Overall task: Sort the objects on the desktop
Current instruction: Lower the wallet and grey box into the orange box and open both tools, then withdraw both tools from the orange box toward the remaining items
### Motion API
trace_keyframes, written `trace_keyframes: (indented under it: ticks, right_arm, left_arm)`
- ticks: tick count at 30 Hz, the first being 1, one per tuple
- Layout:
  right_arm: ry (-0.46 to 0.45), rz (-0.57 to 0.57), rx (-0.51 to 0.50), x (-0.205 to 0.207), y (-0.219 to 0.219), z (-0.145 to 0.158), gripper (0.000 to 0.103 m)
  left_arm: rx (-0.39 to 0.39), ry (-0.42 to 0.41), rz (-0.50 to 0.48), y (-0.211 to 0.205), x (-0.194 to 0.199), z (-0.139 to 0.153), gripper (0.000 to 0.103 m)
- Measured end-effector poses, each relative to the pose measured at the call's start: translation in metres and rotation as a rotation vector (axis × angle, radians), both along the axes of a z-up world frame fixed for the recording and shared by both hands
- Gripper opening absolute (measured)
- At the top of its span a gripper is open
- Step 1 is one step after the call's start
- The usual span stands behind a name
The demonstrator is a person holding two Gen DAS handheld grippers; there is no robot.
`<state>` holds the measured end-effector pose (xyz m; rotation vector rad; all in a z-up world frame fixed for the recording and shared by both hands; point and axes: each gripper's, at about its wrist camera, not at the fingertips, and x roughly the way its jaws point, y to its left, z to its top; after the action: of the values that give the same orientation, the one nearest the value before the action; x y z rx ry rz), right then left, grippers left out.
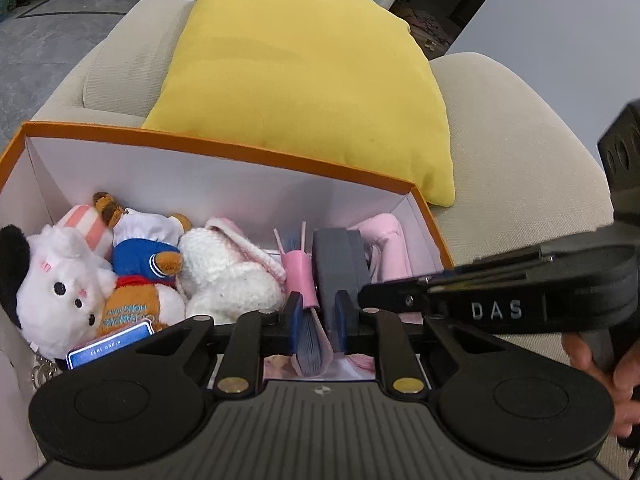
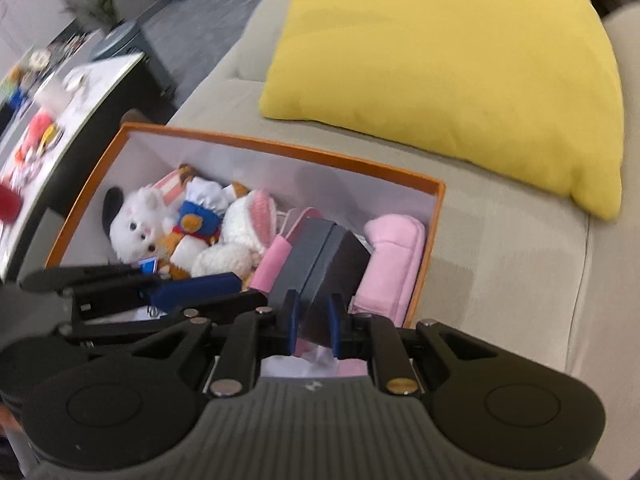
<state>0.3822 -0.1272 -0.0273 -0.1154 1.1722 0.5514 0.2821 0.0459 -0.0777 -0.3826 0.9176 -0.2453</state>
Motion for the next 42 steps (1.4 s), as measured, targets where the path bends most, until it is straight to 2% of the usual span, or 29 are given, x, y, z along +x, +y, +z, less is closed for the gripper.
trace_keyframes:
  ticks: [3, 7, 10, 16, 23, 27, 29, 31, 35, 40, 42]
  right_arm:
    - [-0.029, 0.038, -0.031, -0.005, 0.004, 0.006, 0.015]
    - [-0.136, 0.182, -0.133, -0.018, 0.014, 0.015, 0.014]
    - [-0.168, 0.233, -0.173, -0.025, 0.015, 0.018, 0.013]
    - [-0.218, 0.227, -0.131, -0.052, 0.003, 0.031, 0.014]
    - [-0.318, 0.239, -0.061, -0.121, -0.014, 0.044, 0.016]
    - [-0.267, 0.2, -0.014, -0.156, -0.032, 0.043, 0.018]
    - [-0.231, 0.164, 0.003, -0.171, -0.044, 0.038, 0.023]
    - [-0.186, 0.113, 0.007, -0.182, -0.058, 0.031, 0.033]
    - [-0.081, 0.019, -0.012, -0.188, -0.083, 0.005, 0.037]
    - [0.031, -0.054, -0.081, -0.182, -0.104, -0.028, 0.042]
    - [0.057, -0.07, -0.077, -0.183, -0.112, -0.037, 0.042]
  left_arm:
    - [0.005, -0.004, -0.015, 0.0, 0.0, 0.002, 0.018]
    - [-0.002, -0.009, -0.001, 0.004, -0.003, 0.003, 0.018]
    - [-0.009, -0.02, 0.007, 0.009, -0.008, 0.008, 0.018]
    - [0.068, -0.067, -0.008, 0.007, -0.037, 0.037, 0.019]
    - [0.157, -0.156, -0.069, -0.007, -0.096, 0.076, 0.019]
    - [0.163, -0.168, -0.114, -0.018, -0.134, 0.087, 0.02]
    - [0.168, -0.156, -0.124, -0.023, -0.15, 0.087, 0.023]
    - [0.177, -0.138, -0.133, -0.029, -0.165, 0.084, 0.025]
    - [0.204, -0.107, -0.165, -0.044, -0.189, 0.069, 0.03]
    - [0.232, -0.048, -0.286, -0.073, -0.213, 0.041, 0.034]
    - [0.244, -0.017, -0.315, -0.083, -0.219, 0.028, 0.036]
